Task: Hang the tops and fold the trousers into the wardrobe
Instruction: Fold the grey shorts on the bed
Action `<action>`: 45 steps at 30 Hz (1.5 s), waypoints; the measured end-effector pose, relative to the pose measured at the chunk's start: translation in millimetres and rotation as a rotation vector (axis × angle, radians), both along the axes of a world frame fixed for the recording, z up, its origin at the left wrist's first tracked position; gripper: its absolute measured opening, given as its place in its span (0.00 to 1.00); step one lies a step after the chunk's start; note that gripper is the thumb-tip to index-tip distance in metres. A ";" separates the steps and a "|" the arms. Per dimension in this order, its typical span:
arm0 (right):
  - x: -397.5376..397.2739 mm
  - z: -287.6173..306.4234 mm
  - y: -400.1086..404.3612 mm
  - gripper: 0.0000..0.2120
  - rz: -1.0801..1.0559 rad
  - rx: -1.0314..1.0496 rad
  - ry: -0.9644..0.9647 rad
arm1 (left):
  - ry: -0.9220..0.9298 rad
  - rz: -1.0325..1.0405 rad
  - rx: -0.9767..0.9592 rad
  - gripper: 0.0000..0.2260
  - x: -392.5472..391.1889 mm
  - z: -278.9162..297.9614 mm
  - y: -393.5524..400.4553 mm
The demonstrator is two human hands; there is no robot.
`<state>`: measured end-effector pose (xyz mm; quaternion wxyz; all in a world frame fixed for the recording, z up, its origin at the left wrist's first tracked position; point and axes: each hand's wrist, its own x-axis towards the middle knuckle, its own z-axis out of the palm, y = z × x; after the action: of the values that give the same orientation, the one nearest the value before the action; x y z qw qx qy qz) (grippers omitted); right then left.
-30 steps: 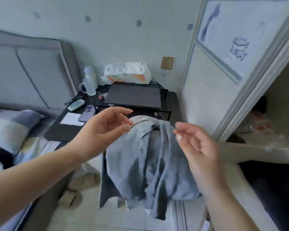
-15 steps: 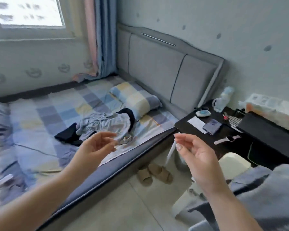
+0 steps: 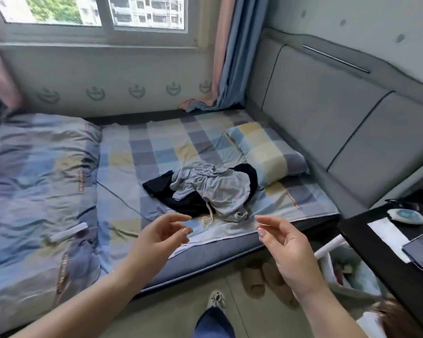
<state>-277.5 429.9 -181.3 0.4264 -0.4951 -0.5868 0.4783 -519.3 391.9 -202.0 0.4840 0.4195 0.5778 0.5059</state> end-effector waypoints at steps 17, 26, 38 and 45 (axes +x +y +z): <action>48.9 -268.9 344.2 0.07 0.071 -0.548 -0.513 | 0.153 -0.013 -0.549 0.06 61.1 -205.9 325.8; 31.2 -434.9 424.4 0.22 0.295 -0.672 -0.757 | 0.122 -0.065 -0.798 0.06 89.4 -365.8 393.5; 9.9 -535.7 432.4 0.31 0.406 -0.669 -0.768 | -0.016 -0.003 -0.935 0.11 101.4 -445.3 410.0; -13.2 -439.5 410.1 0.09 0.439 -0.455 -0.480 | -0.185 0.024 -0.858 0.13 103.5 -398.2 430.5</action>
<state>-290.7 840.1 -620.9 0.0441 -0.5376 -0.6408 0.5463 -415.8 822.4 -600.2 0.6582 0.1266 0.6947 0.2611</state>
